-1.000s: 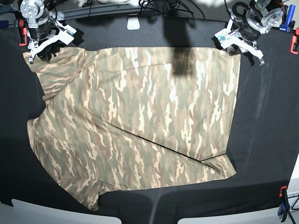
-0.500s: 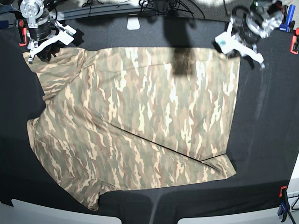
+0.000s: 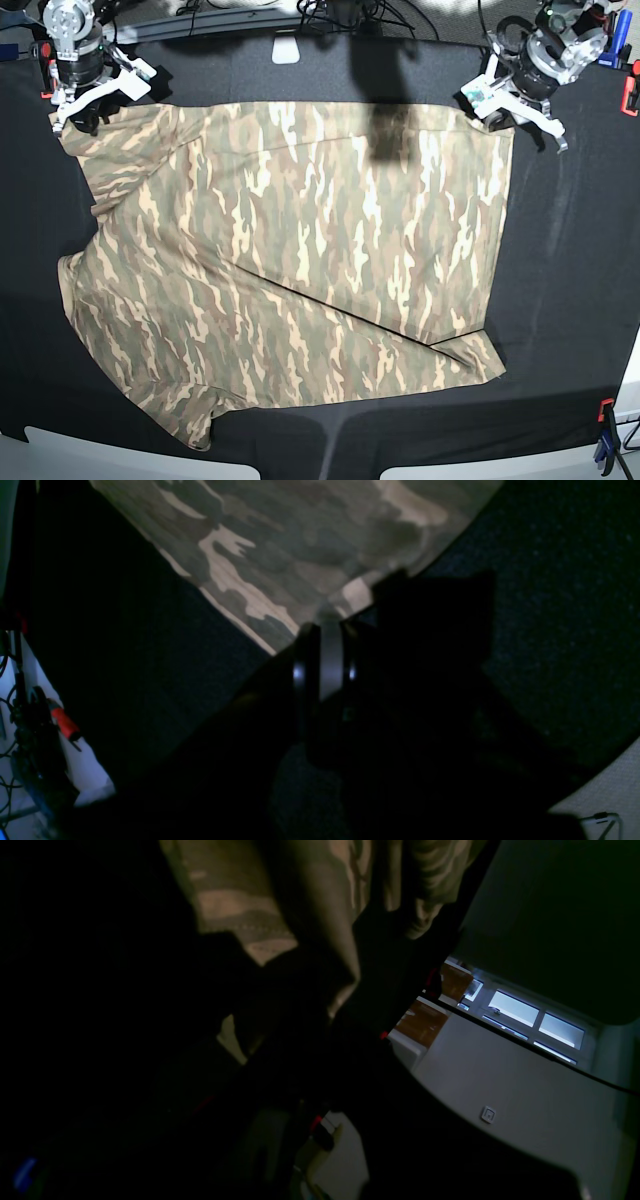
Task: Layout the t-shirt on the table in an organized manner, then fold the t-shirt properly
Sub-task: 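Pull the grasped shoulder corners apart to stretch the shirt taut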
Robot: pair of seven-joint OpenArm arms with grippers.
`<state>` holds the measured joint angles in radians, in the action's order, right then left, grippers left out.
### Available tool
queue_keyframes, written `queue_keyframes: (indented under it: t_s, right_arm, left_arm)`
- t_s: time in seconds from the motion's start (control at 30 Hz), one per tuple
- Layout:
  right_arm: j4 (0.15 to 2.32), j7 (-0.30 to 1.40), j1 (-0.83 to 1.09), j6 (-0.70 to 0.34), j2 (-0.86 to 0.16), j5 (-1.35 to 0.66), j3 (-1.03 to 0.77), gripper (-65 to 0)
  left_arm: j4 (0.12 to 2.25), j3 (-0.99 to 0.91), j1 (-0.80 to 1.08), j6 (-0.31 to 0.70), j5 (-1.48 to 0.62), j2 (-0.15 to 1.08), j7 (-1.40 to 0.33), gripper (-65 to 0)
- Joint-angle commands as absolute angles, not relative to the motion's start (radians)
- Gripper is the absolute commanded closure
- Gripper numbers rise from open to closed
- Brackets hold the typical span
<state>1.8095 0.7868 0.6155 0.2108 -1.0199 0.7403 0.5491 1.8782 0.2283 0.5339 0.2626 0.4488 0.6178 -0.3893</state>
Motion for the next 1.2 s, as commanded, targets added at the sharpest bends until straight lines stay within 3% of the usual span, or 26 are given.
queue_keyframes:
  t_s: [0.0, 1.17]
  right_arm:
    - [1.822, 0.797, 0.616, 0.233, -1.039, 0.757, 0.544, 0.0]
    - [1.822, 0.798, 0.616, 0.234, -1.039, 0.786, 0.544, 0.0]
  left_arm:
    - [1.891, 0.224, 0.532, 0.250, 0.440, 0.629, -0.377, 0.0]
    - [1.891, 0.224, 0.532, 0.250, 0.355, 0.630, -0.402, 0.0]
